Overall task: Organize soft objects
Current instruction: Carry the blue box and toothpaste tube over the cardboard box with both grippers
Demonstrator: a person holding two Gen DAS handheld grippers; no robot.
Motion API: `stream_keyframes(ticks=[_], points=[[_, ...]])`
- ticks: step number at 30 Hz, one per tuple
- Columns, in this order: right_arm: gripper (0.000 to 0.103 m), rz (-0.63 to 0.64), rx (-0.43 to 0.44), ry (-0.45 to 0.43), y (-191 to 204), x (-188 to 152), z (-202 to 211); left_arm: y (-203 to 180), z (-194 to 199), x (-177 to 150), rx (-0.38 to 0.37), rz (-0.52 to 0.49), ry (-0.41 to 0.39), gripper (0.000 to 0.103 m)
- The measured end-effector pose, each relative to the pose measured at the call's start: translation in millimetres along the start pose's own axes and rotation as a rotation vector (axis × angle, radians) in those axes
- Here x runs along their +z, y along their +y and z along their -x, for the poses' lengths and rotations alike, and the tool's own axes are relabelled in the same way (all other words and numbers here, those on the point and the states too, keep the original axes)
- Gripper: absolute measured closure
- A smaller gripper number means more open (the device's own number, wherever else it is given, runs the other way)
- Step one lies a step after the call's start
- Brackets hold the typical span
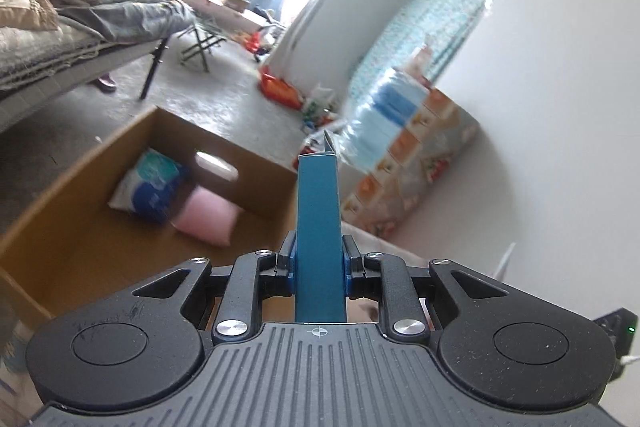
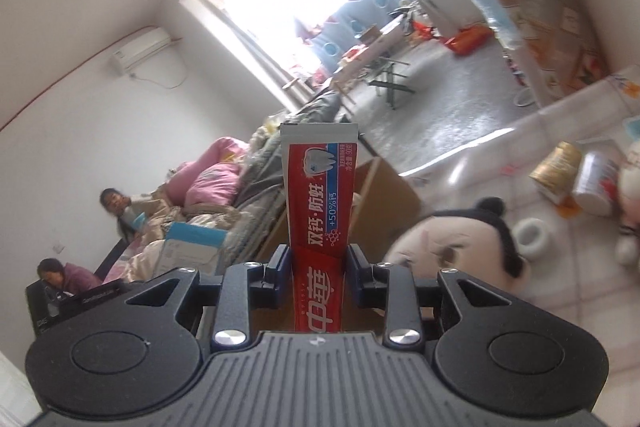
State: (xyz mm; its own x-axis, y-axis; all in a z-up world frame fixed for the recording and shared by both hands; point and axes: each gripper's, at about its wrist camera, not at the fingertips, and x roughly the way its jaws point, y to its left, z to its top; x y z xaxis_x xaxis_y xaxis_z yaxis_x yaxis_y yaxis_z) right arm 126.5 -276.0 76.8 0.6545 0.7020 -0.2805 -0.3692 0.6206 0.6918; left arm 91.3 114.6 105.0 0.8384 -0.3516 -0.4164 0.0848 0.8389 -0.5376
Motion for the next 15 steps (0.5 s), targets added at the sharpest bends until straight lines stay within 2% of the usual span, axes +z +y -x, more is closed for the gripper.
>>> stream_keyframes(ticks=[5, 9, 15], points=[[0.071, 0.024, 0.068, 0.028, 23, 23, -41, 22, -36, 31, 0.044, 0.035, 0.033, 0.084], [0.071, -0.005, 0.126, 0.069, 27, 40, -78, 34, -82, 44, 0.078, 0.041, 0.115, 0.084], [0.071, -0.009, 0.175, 0.094, 28, 59, -117, 38, -159, 55, 0.151, -0.022, 0.240, 0.084]])
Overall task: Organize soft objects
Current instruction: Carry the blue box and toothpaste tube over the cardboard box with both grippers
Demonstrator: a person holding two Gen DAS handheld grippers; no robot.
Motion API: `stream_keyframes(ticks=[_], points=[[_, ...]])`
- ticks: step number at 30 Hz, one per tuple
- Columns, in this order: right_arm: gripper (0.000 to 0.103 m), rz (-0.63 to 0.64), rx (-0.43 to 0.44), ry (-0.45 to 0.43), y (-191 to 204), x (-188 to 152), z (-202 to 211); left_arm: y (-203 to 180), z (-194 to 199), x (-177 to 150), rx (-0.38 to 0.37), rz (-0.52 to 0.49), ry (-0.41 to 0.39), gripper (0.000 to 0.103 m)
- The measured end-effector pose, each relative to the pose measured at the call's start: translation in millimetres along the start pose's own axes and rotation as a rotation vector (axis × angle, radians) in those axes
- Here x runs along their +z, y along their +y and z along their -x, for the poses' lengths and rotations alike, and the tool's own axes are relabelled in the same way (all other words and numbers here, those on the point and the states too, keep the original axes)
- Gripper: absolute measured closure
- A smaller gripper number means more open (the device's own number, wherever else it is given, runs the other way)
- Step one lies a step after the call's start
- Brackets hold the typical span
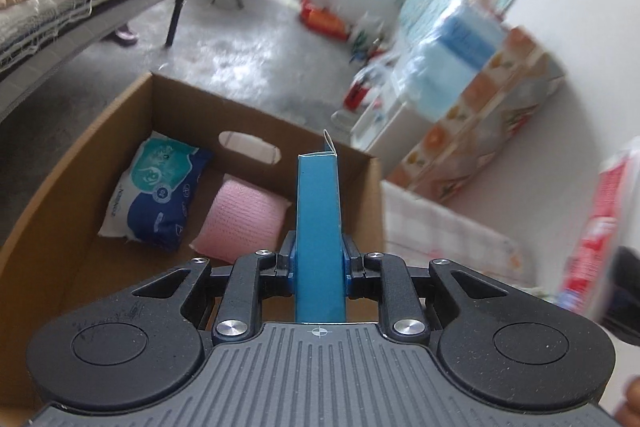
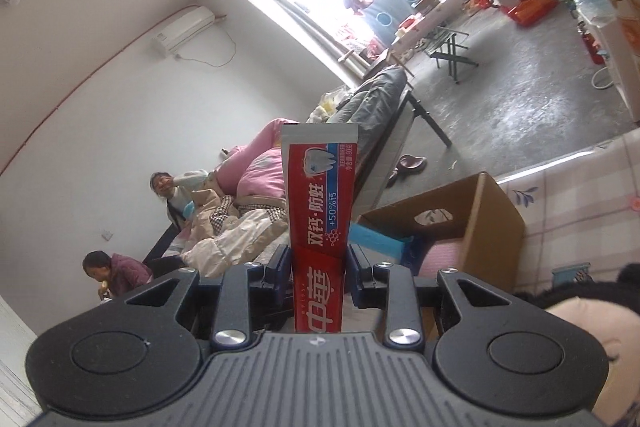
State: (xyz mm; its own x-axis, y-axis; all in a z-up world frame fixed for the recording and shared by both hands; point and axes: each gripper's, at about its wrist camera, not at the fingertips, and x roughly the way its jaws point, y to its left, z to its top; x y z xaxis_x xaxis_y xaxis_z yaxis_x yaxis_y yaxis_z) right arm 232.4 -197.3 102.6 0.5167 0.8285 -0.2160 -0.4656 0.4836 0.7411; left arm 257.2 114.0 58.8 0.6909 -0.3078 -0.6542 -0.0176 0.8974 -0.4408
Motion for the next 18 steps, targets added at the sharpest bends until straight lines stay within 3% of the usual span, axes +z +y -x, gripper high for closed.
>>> stream_keyframes(ticks=[5, 10, 18], points=[[0.071, 0.033, -0.020, 0.017, -6, 2, -10, -8, -59, 14, 0.066, -0.049, 0.081, 0.084], [0.071, -0.013, -0.040, 0.021, -31, 4, -11, -20, -103, 16, 0.109, -0.111, 0.133, 0.084], [0.071, -0.055, -0.065, 0.022, -53, 4, -6, -14, -137, 13, 0.110, -0.049, 0.189, 0.079]])
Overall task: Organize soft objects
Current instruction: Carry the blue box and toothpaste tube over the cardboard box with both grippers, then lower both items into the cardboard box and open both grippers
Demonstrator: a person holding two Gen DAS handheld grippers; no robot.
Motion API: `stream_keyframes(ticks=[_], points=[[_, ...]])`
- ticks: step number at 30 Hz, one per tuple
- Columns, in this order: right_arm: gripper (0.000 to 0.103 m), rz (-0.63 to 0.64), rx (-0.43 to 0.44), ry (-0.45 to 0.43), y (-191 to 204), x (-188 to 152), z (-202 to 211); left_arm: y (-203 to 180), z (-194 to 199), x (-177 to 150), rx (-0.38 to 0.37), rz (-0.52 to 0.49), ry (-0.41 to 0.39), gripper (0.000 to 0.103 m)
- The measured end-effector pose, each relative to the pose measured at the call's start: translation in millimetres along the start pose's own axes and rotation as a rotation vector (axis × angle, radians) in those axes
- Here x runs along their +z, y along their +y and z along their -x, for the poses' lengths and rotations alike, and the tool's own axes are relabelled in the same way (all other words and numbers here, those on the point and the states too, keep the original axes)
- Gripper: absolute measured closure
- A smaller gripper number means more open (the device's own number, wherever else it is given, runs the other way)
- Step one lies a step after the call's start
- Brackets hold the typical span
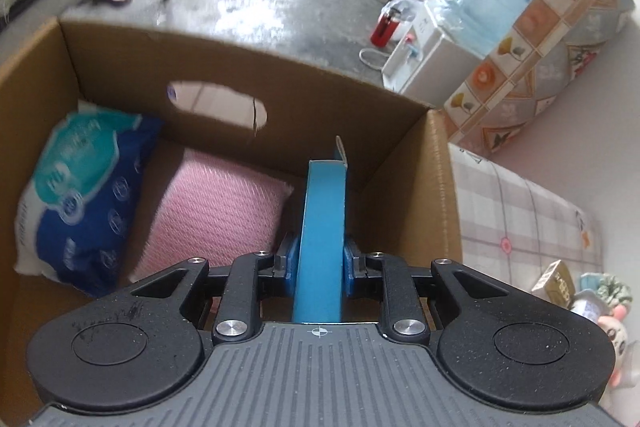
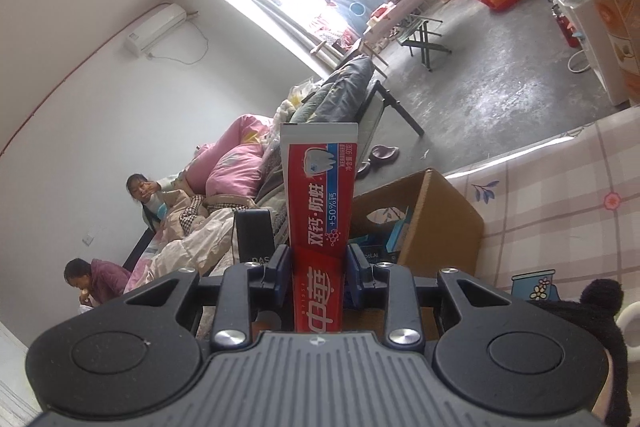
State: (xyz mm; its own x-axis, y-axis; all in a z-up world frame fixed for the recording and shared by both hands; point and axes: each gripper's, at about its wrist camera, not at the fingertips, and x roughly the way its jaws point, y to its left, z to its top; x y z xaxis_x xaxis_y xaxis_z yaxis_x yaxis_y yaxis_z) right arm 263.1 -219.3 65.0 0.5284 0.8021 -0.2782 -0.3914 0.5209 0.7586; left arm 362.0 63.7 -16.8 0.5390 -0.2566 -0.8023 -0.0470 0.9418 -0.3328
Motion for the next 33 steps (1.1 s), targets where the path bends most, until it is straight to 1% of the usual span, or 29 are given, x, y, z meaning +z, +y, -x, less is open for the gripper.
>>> stream_keyframes(ticks=[1, 3, 5, 7, 9, 12, 17, 19, 22, 24, 25, 29, 32, 33], points=[[0.071, -0.003, 0.001, -0.001, -1, 1, 1, 3, -2, 0, -0.018, 0.023, 0.015, 0.077], [0.071, -0.003, -0.001, -0.003, -1, 1, 4, 8, -2, 1, -0.072, 0.068, 0.029, 0.068], [0.071, 0.003, -0.005, -0.004, 0, 0, 8, 12, 2, 2, -0.112, 0.098, 0.037, 0.064], [0.071, 0.007, -0.008, -0.006, 3, 1, 10, 14, 10, 2, -0.115, 0.110, 0.022, 0.064], [0.071, 0.007, -0.008, -0.011, 7, -1, 14, 15, 21, 1, -0.122, 0.114, -0.012, 0.064], [0.071, 0.012, -0.010, -0.021, 13, -2, 21, 17, 35, -1, -0.153, 0.129, -0.016, 0.064], [0.071, 0.035, -0.001, -0.031, 32, -5, 34, 24, 80, -8, -0.161, 0.138, -0.076, 0.064], [0.071, 0.049, 0.008, -0.029, 45, -7, 38, 28, 105, -14, -0.152, 0.140, -0.110, 0.064], [0.071, 0.068, 0.025, -0.014, 63, -10, 38, 33, 153, -29, -0.061, 0.110, -0.180, 0.062], [0.071, 0.078, 0.042, 0.009, 75, -15, 31, 38, 183, -44, -0.004, 0.093, -0.236, 0.050], [0.071, 0.079, 0.049, 0.023, 80, -17, 26, 42, 197, -53, 0.012, 0.086, -0.262, 0.048], [0.071, 0.055, 0.079, 0.107, 94, -29, -12, 71, 237, -91, 0.030, 0.117, -0.302, 0.046], [0.071, 0.003, 0.099, 0.195, 99, -41, -54, 92, 254, -117, 0.049, 0.161, -0.340, 0.042], [0.071, -0.018, 0.098, 0.225, 100, -45, -71, 99, 258, -125, 0.055, 0.185, -0.356, 0.042]])
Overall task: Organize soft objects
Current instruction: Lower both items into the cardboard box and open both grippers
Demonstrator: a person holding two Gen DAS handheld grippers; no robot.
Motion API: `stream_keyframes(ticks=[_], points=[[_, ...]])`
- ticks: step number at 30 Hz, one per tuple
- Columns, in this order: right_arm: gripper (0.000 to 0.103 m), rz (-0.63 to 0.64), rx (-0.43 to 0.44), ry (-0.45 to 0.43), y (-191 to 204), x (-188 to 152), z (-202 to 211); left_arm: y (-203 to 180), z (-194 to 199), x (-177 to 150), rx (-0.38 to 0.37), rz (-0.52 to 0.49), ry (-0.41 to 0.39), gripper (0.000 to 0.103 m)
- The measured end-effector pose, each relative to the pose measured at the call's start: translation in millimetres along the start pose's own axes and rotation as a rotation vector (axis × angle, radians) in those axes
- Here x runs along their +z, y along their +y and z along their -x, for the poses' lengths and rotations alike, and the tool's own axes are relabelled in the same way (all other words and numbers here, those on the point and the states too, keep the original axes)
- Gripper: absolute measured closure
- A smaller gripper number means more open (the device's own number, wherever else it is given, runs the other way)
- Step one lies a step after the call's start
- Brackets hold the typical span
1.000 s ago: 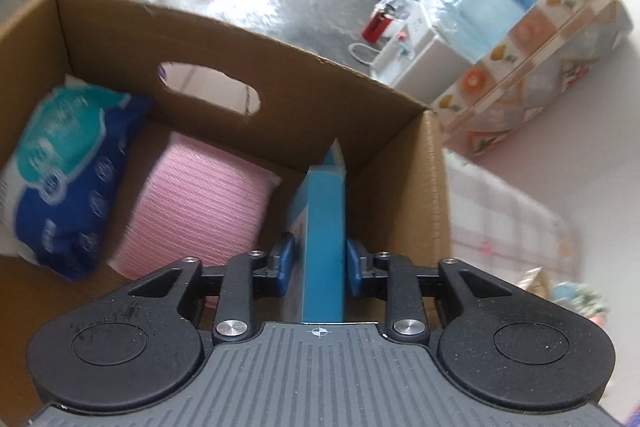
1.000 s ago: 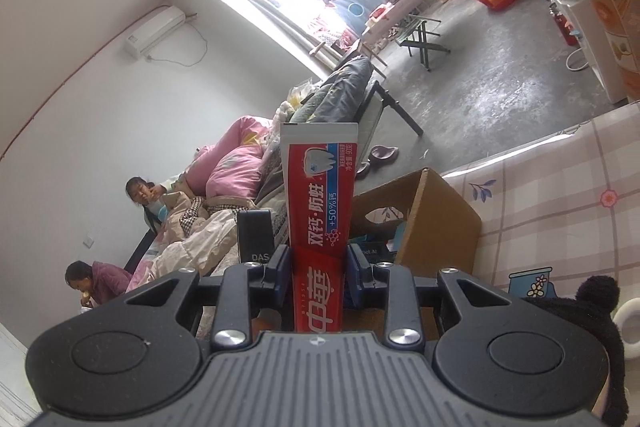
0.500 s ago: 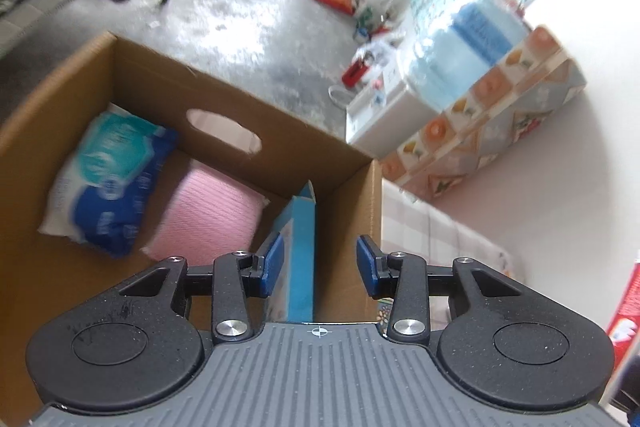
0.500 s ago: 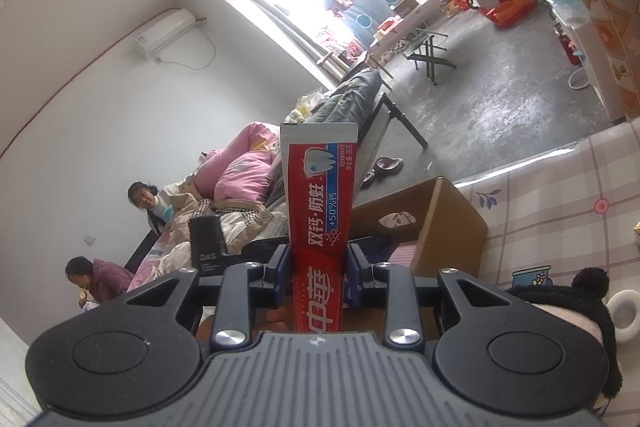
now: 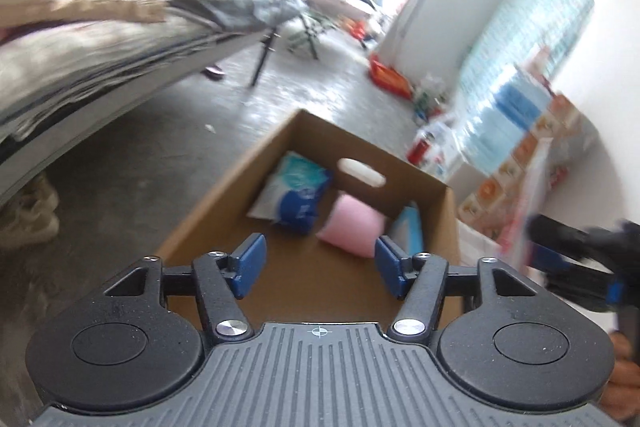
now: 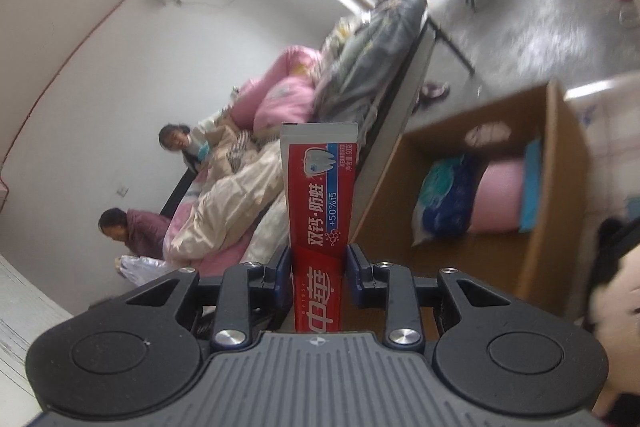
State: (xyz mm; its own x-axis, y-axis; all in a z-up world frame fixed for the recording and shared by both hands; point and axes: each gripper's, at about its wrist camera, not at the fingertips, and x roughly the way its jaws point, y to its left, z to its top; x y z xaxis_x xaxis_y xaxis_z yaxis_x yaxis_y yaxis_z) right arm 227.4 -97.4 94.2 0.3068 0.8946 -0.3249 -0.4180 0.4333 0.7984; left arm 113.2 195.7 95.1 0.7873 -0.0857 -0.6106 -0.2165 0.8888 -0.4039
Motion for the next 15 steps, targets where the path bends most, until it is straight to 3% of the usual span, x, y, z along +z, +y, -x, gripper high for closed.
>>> stream_keyframes(ticks=[4, 8, 15], points=[[0.071, -0.064, -0.033, 0.117, -11, -8, -68, 31, 19, -21, 0.034, 0.076, -0.067, 0.042], [0.071, -0.133, -0.120, 0.210, -28, -19, -132, 53, 29, -30, 0.083, 0.111, -0.139, 0.042], [0.071, -0.291, -0.276, 0.337, -65, -39, -218, 77, 22, -28, 0.091, 0.133, -0.131, 0.042]])
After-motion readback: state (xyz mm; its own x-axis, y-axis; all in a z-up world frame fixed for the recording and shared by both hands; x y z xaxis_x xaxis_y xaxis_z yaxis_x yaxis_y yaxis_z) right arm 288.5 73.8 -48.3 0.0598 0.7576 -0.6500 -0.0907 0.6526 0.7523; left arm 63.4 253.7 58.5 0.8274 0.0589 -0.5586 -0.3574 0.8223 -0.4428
